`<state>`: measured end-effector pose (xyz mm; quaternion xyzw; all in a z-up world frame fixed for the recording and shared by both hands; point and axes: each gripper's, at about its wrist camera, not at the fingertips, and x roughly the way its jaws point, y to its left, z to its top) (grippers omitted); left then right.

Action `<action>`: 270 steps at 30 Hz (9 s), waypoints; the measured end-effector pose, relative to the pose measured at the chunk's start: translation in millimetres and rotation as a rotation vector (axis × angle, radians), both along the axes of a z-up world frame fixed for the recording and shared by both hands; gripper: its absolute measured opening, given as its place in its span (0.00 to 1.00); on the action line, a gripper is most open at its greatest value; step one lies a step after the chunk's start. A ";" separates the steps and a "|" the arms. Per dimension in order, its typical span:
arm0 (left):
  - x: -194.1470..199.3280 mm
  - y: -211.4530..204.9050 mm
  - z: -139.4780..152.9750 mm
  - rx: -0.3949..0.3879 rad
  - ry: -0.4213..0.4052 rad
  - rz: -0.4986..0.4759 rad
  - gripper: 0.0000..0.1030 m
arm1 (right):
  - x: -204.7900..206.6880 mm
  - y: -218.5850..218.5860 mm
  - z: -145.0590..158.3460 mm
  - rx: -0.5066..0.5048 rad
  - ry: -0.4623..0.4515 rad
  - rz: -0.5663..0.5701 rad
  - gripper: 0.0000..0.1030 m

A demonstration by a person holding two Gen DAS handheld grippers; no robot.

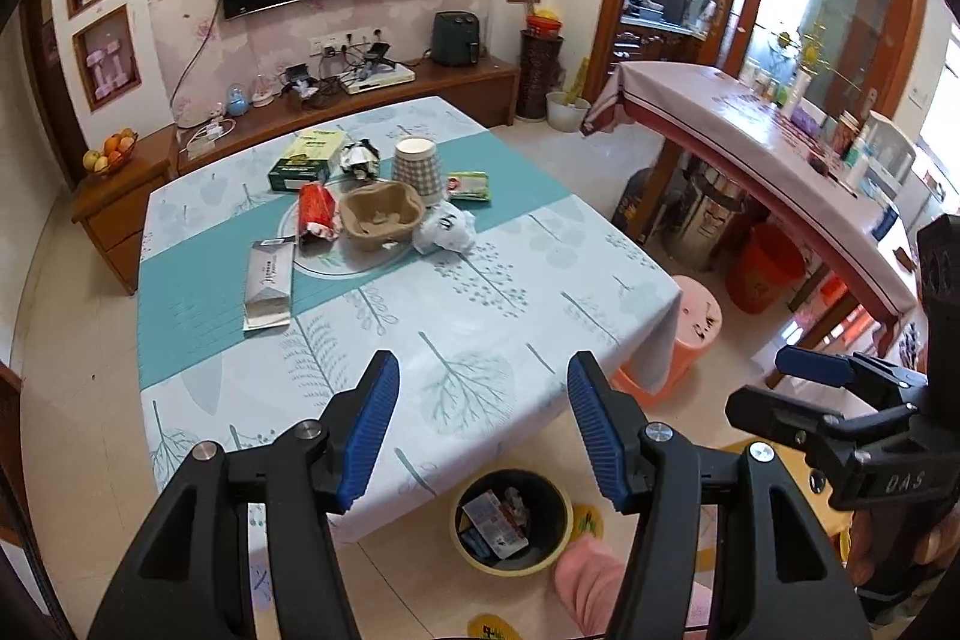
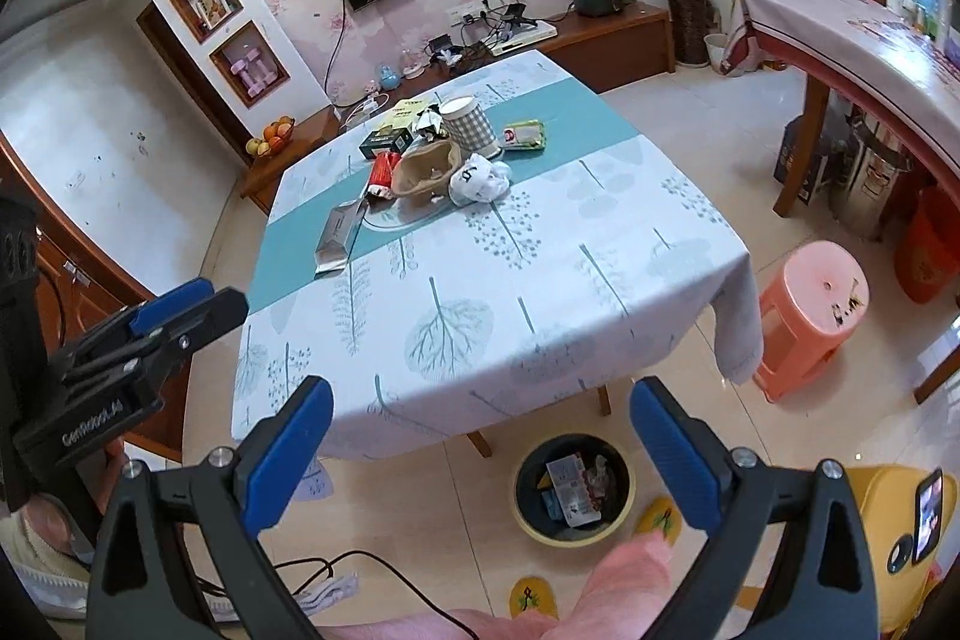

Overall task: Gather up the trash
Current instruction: 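Move both tools back over the table toward the plastic bag and packet, then grasp the white plastic bag with the left tool while the right tool grasps the green-white packet, then carry the plastic bag and green-white packet over the black trash bin, then open the left tool while the right tool opens, dropping both into the bin, then move both tools back over the table toward the cup holder and earplug box, then grasp the silver earplug box with the left tool while the right tool grasps the paper cup holder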

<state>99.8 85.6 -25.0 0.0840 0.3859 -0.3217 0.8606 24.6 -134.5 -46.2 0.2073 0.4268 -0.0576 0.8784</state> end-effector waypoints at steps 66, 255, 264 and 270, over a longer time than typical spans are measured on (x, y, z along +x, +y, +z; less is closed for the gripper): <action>266.6 -175.1 -180.7 -0.075 0.529 0.592 0.31 | 361.2 -113.0 -152.3 -0.187 0.243 0.712 0.20; 353.1 35.6 -181.1 0.120 0.434 0.348 0.70 | 362.6 -18.9 -145.9 0.054 0.292 -0.075 0.43; 363.7 35.4 -205.6 0.131 0.507 0.325 0.68 | 364.2 -16.3 -162.0 0.111 0.315 -0.094 0.15; 356.9 30.9 -200.6 0.126 0.458 0.279 0.21 | 347.5 -14.5 -155.7 0.144 0.271 -0.109 0.11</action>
